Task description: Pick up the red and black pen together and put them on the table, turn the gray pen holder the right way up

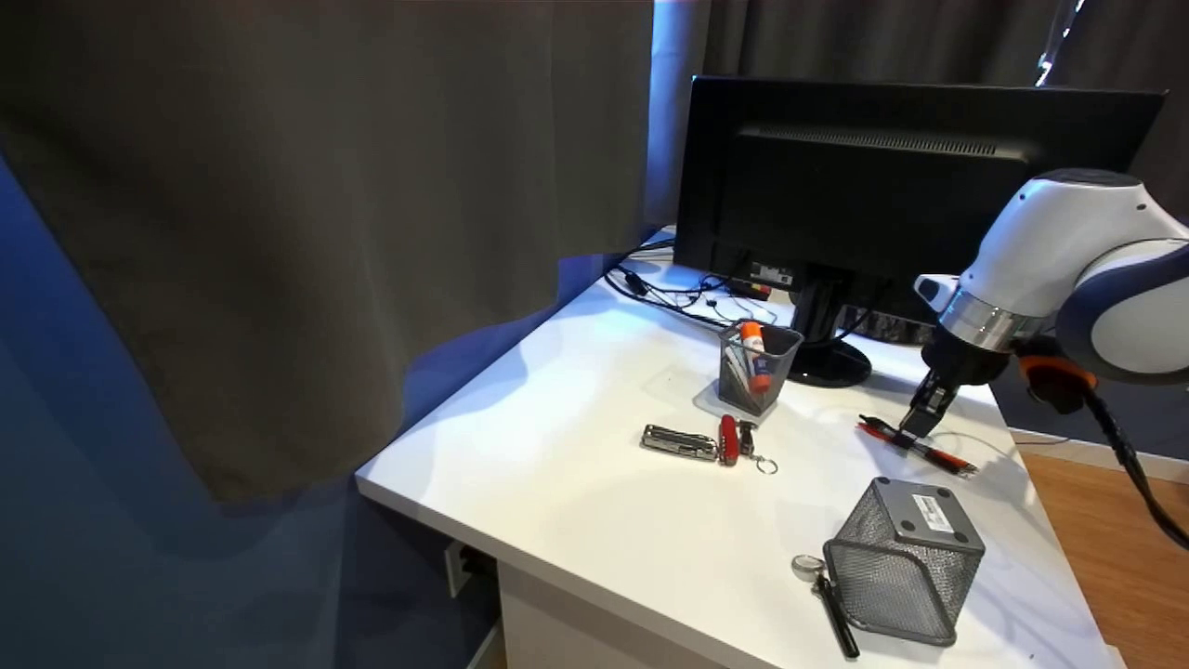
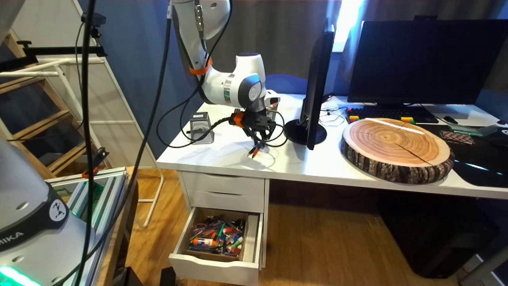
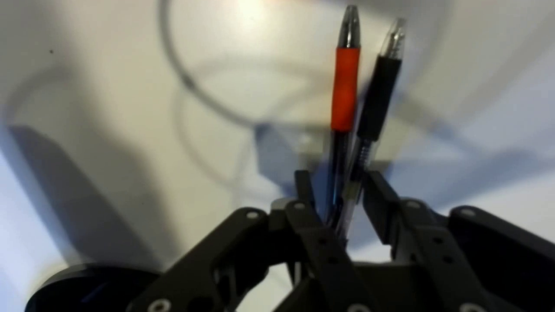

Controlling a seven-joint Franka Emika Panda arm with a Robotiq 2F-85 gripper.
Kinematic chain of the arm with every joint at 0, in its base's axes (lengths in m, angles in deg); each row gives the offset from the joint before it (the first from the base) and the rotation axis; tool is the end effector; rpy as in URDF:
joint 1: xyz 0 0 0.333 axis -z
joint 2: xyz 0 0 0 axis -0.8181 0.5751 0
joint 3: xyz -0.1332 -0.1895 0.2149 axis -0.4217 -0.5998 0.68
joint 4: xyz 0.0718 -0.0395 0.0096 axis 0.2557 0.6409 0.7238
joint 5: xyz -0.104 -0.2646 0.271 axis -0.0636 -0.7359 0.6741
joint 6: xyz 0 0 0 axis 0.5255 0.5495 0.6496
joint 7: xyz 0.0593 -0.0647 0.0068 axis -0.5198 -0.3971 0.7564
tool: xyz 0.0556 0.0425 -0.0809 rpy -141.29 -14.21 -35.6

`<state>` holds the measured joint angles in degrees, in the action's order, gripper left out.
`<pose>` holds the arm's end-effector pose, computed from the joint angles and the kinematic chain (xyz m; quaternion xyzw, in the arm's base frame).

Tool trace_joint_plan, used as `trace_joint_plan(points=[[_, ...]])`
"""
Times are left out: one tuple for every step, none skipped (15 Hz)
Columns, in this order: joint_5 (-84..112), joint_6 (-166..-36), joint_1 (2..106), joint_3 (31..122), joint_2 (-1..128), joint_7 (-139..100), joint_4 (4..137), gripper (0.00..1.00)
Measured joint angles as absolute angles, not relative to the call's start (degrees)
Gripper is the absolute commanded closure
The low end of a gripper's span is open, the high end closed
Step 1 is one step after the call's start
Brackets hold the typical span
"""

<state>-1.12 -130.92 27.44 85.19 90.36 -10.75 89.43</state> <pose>0.5164 0.3397 0.1048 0.8955 0.4356 0.0913 0.0091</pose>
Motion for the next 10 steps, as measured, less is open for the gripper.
trace_joint_plan(points=[[-1.14, -130.92, 26.96, 84.75, 90.06, -11.09, 89.44, 0.25], [-1.15, -130.93, 26.43, 84.28, 89.64, -11.44, 89.45, 0.19], [-1.16, -130.93, 25.95, 83.84, 89.10, -11.69, 89.50, 0.11], [-1.16, -130.82, 25.51, 83.47, 88.42, -12.20, 89.68, 0.05], [-1.17, -130.73, 25.18, 83.22, 87.70, -12.57, 89.97, 0.00], [-1.17, -130.46, 24.97, 83.13, 86.87, -12.99, 90.41, 0.00], [-1.17, -130.20, 24.86, 83.15, 86.03, -13.33, 90.90, 0.00], [-1.15, -129.79, 24.87, 83.32, 85.11, -13.53, 91.53, 0.00], [-1.06, -128.98, 24.96, 83.72, 84.16, -13.78, 92.21, 0.00], [-0.85, -128.13, 25.23, 84.47, 83.16, -13.94, 92.91, 0.00]])
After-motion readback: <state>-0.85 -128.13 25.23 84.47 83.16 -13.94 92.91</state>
